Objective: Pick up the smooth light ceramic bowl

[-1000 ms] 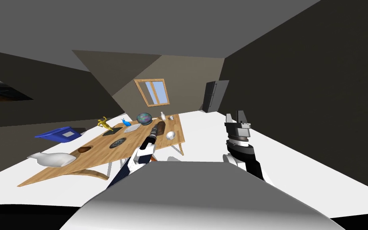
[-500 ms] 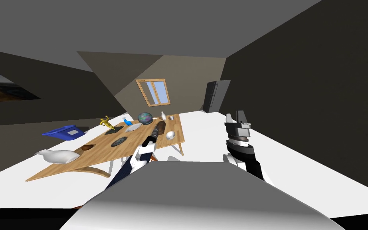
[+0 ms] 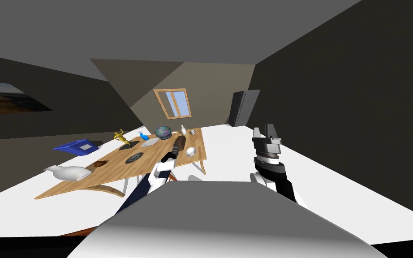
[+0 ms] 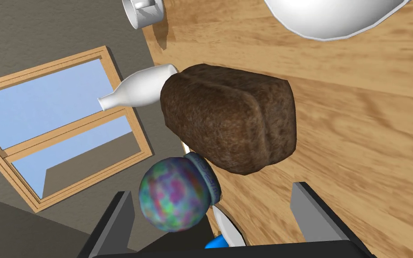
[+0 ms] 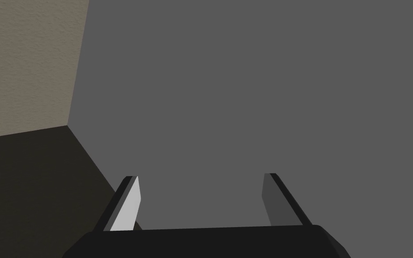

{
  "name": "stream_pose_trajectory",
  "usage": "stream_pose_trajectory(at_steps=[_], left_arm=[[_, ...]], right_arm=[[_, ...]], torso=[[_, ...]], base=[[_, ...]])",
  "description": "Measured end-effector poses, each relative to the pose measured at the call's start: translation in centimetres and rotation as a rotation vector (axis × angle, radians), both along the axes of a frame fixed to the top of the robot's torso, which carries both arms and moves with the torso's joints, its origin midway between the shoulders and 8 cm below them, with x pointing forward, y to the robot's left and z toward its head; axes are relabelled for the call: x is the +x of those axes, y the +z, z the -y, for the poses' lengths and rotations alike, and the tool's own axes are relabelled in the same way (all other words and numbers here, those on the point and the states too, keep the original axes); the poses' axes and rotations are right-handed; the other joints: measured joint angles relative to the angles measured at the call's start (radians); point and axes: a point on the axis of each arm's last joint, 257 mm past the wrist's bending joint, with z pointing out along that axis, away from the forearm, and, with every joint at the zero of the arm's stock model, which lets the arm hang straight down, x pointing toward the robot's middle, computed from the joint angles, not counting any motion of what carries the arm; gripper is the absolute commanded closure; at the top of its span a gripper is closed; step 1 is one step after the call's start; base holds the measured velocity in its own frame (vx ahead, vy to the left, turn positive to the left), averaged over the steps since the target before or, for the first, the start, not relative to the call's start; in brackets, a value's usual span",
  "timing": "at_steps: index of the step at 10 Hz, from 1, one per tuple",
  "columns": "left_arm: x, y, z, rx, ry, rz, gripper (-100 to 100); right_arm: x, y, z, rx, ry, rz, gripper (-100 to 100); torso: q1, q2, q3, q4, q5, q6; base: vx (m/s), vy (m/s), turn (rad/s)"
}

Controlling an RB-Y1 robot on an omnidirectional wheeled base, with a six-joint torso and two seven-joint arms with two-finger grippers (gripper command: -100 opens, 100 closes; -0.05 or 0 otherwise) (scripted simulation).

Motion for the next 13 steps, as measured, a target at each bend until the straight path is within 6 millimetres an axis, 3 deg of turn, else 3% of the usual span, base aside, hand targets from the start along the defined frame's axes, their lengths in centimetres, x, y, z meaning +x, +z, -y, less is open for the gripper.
stream_pose_trajectory(at_steps=[6, 12, 13], left_arm=[[-0.7, -4.9, 0.1, -0.067, 0.014, -0.173, -100], [-2.6, -11.0, 2.4, -0.158, 0.002, -0.383, -100], [-2.7, -11.3, 2.7, -0.165, -0.001, -0.400, -100]], right_arm=[[0.0, 0.0, 0.0, 0.000, 0.000, 0.000, 0], [0.0, 0.0, 0.0, 0.000, 0.000, 0.000, 0], [0.0, 0.0, 0.0, 0.000, 0.000, 0.000, 0]], torso=[[-0.002, -0.001, -0.001, 0.000, 0.000, 0.000], [-0.002, -0.003, -0.002, -0.001, -0.001, 0.000], [-0.001, -0.003, -0.002, -0.001, 0.000, 0.000]], base=[[0.022, -0.046, 0.034], [0.039, -0.058, 0.026], [0.038, -0.029, 0.009]])
